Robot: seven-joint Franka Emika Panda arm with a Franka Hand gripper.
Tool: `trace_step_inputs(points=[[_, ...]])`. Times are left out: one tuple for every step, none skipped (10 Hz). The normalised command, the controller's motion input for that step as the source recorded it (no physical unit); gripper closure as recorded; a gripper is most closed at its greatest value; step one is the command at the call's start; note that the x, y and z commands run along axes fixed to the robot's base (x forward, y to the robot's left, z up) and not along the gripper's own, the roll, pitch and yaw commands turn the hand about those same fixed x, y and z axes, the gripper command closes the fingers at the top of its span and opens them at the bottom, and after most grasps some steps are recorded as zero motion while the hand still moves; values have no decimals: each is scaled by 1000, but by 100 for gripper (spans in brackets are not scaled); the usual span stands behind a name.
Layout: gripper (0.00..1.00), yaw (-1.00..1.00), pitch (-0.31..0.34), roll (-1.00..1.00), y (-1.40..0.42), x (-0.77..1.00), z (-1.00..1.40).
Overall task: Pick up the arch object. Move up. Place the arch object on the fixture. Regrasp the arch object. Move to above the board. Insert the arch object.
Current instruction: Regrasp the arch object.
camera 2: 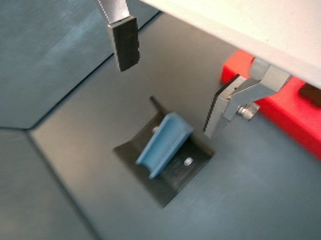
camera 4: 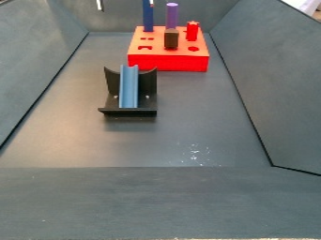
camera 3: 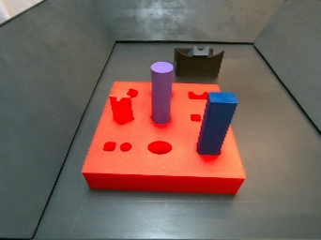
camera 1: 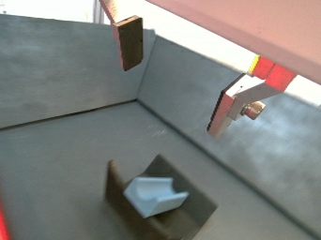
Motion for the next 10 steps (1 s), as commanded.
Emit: trace_step_inputs(points=[[0,35,8,1000,-23,35,-6],[0,39,27,1000,-27,46,-1],[0,42,37,1000,-30,56,-3],[0,55,77,1000,-33,77,-11],[0,65,99,1000,-35,85,-12],[0,85,132,852,-39,95,-12],[0,98,136,656,-39,93,-13],[0,122,126,402,-36,91,-10],[0,131,116,310,-28,85,-4],[0,151,81,203,-28,70,-3]])
